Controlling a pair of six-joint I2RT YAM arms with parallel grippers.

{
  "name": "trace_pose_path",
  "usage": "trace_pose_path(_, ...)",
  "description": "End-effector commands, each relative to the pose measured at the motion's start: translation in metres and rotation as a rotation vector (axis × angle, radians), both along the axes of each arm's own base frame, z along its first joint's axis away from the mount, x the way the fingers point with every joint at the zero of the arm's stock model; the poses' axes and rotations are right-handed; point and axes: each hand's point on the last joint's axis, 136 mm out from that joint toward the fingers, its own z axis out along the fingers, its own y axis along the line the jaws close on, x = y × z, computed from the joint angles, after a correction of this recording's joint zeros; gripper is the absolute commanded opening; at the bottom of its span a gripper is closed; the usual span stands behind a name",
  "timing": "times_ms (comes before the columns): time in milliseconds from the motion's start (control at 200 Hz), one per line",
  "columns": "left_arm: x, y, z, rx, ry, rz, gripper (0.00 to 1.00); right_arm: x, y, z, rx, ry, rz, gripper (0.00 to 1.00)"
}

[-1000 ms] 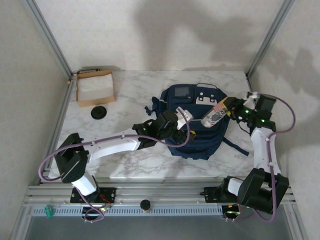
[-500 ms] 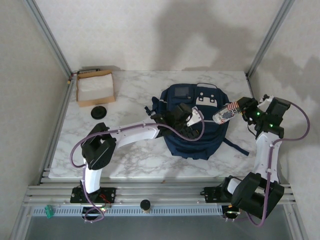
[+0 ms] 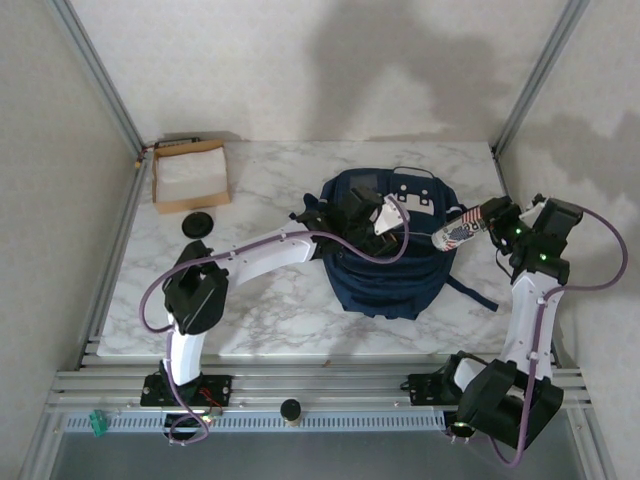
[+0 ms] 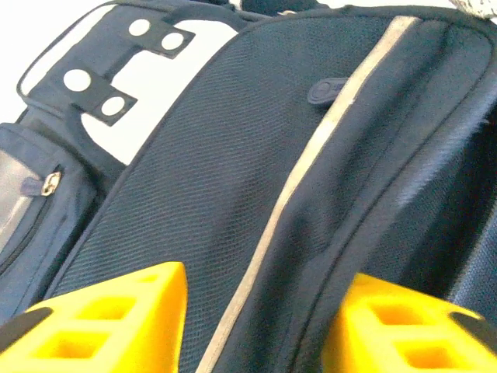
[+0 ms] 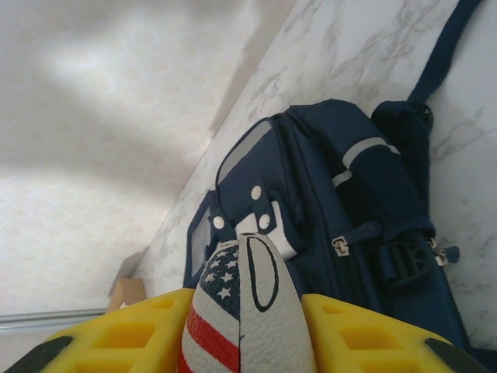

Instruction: Pack the student bag

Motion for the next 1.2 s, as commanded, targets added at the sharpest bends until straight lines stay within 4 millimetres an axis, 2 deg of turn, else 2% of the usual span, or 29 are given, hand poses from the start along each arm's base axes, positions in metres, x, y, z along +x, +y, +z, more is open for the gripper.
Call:
trace_pose_path(0,0.004,-0.004,-0.014,0.028,0.02,0.002,0.29,-0.008,-0.008,0.006,-0.051,0.004,-0.04,0.29)
trace_pose_path(55,0.009,-0.008,-0.008,0.005,0.018,0.023,0.18,-0.011,-0.006,0.005,-0.051,0.008,-0.044,0.28)
trace_pose_path(135,0.017,-0.013,0.013,-0.07,0.013,0.072,0.0,-0.017,-0.005,0.004,-0.054,0.011,-0.047,0.28)
trace_pose_path(290,0.018,-0.034,0.065,-0.283,0.051,0.136,0.0,-0.022,0.009,0.001,0.01,-0.012,-0.022,0.27)
trace_pose_path(406,0.013,-0.048,0.092,-0.374,0.085,0.167,0.0,-0.019,0.021,-0.003,0.058,-0.027,-0.005,0.27)
trace_pose_path(471,0.0,-0.057,0.101,-0.394,0.095,0.134,0.0,-0.014,0.032,-0.005,0.099,-0.048,0.016,0.27)
trace_pose_path(611,-0.009,-0.061,0.109,-0.382,0.073,0.147,0.0,0.002,0.064,-0.002,0.18,-0.097,0.065,0.27)
trace_pose_path(691,-0.005,-0.059,0.112,-0.394,0.084,0.188,0.0,0.009,0.084,-0.011,0.208,-0.083,0.062,0.28)
trace_pose_path(801,0.0,-0.056,0.118,-0.426,0.086,0.234,0.0,0.015,0.097,-0.03,0.211,-0.096,0.003,0.29)
trace_pose_path(836,0.0,-0.056,0.119,-0.429,0.087,0.234,0.0,0.018,0.103,-0.028,0.227,-0.13,0.011,0.3)
trace_pose_path(886,-0.001,-0.057,0.119,-0.427,0.088,0.228,0.0,0.022,0.111,-0.033,0.224,-0.144,0.02,0.37)
trace_pose_path(961,0.0,-0.055,0.121,-0.427,0.081,0.239,0.0,0.027,0.12,-0.048,0.186,-0.071,0.056,0.57)
trace_pose_path(1036,0.0,-0.054,0.118,-0.414,0.074,0.239,0.0,0.027,0.123,-0.057,0.157,-0.025,0.086,0.71)
trace_pose_path(1197,0.002,-0.052,0.113,-0.399,0.075,0.245,0.0,0.01,0.108,-0.046,0.057,-0.042,0.052,0.77)
